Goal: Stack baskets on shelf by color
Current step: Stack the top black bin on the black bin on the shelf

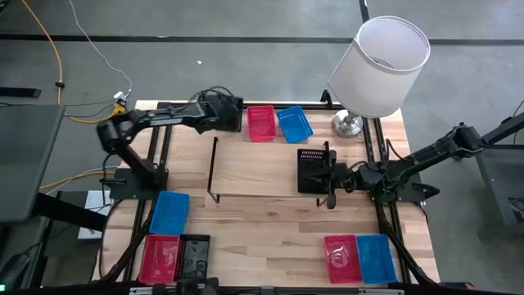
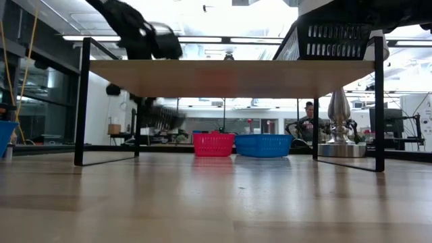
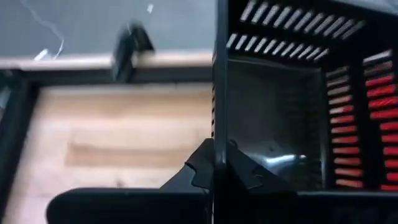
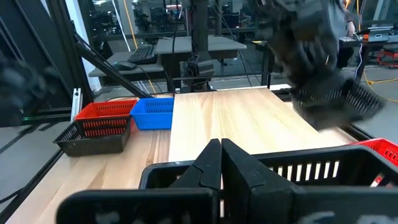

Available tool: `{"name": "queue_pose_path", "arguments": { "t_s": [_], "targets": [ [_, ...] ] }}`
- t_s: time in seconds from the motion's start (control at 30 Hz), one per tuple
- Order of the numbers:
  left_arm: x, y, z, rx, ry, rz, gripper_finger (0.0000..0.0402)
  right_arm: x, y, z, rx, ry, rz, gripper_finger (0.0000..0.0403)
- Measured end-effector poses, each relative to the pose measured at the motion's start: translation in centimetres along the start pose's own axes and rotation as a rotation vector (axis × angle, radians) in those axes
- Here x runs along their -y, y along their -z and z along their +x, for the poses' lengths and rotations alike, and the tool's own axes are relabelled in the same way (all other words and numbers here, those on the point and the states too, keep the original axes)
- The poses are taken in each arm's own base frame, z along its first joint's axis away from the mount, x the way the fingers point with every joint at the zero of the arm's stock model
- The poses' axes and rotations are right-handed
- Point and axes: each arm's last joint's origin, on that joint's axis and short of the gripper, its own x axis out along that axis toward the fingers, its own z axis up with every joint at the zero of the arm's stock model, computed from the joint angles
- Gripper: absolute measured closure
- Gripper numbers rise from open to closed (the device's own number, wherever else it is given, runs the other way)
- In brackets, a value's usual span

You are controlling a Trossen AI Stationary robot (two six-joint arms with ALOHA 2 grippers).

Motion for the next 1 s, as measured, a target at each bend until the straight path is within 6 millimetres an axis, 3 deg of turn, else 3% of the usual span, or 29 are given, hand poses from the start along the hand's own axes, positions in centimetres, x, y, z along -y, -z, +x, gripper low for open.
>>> {"name": "queue_pose_path", "arguments": {
  "t_s": [0.27,0.57,0.8,1.0],
  "targets": [
    [-4.0,-3.3,-7.7,0.232,0.123,-0.054,0.0401,0.0,-0.1,0.0,0.014,0.001,-0.005,0.0403],
    [-7.5,-3.7,-13.9,0.385,0.271,-0.007,0.0401,0.0,-0.6,0.0,0.054,0.002,-0.081,0.0403],
    [-8.2,-2.7,-17.0,0.453,0.419,0.124,0.0401,0.0,-1.3,-0.1,0.127,0.010,-0.153,0.0403],
    [-7.1,-1.7,-19.6,0.502,0.665,0.268,0.0401,-0.2,-2.3,-0.2,0.207,-0.029,-0.090,0.0403]
  ]
}}
